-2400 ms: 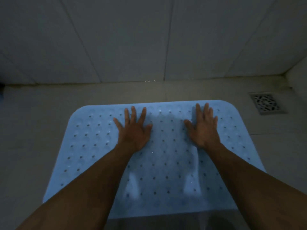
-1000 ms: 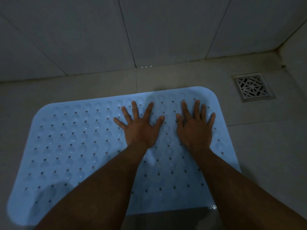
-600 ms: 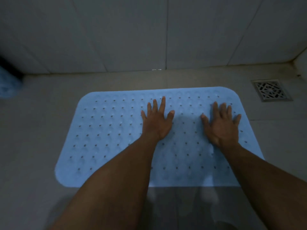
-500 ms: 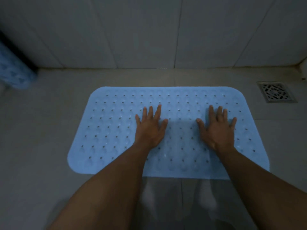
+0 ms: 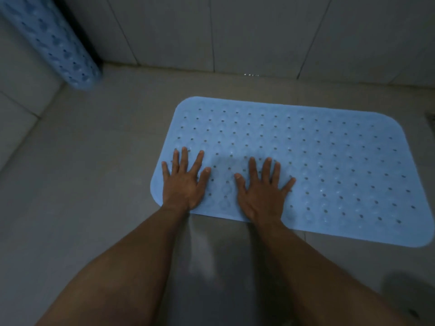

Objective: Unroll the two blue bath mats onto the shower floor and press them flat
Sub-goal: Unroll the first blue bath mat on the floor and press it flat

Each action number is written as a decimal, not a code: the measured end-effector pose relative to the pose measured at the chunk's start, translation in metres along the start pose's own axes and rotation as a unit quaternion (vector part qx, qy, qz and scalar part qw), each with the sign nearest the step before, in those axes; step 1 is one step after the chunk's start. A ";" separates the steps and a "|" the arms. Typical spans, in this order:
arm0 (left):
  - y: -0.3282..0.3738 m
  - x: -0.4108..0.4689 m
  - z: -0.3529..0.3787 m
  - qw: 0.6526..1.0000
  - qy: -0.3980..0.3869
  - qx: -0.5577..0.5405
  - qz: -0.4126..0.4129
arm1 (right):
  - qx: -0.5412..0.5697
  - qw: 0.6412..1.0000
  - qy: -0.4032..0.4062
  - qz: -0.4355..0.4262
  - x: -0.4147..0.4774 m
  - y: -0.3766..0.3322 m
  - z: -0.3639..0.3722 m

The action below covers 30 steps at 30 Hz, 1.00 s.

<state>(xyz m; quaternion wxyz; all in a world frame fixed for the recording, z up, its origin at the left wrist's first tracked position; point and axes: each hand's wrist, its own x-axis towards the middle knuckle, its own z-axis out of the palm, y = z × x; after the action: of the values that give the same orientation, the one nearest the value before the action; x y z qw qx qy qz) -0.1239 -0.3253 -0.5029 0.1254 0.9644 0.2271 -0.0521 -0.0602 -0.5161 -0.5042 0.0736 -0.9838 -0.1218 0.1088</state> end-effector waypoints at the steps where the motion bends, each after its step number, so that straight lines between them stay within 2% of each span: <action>1: -0.001 0.001 0.001 1.000 0.006 -0.002 -0.002 | -0.002 1.000 0.005 0.002 0.000 0.001 0.001; 19: 0.002 0.006 0.008 0.999 0.038 0.015 -0.012 | -0.021 1.000 0.013 0.005 0.003 -0.002 -0.001; 23: 0.003 0.005 0.008 1.000 0.011 0.024 -0.010 | -0.008 0.999 0.033 0.002 0.002 0.000 0.005; 28: 0.010 0.008 -0.005 0.998 -0.036 0.038 -0.022 | 0.028 0.999 0.033 -0.034 0.000 0.012 -0.005; 30: 0.021 0.005 -0.007 0.999 -0.013 0.044 -0.011 | 0.071 0.995 0.020 -0.068 -0.001 0.030 -0.014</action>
<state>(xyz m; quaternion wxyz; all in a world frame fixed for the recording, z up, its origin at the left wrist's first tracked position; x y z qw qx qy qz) -0.1095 -0.3399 -0.4919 0.0849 0.9656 0.2335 -0.0762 -0.0511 -0.5473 -0.4955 0.1528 -0.9676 -0.1788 0.0919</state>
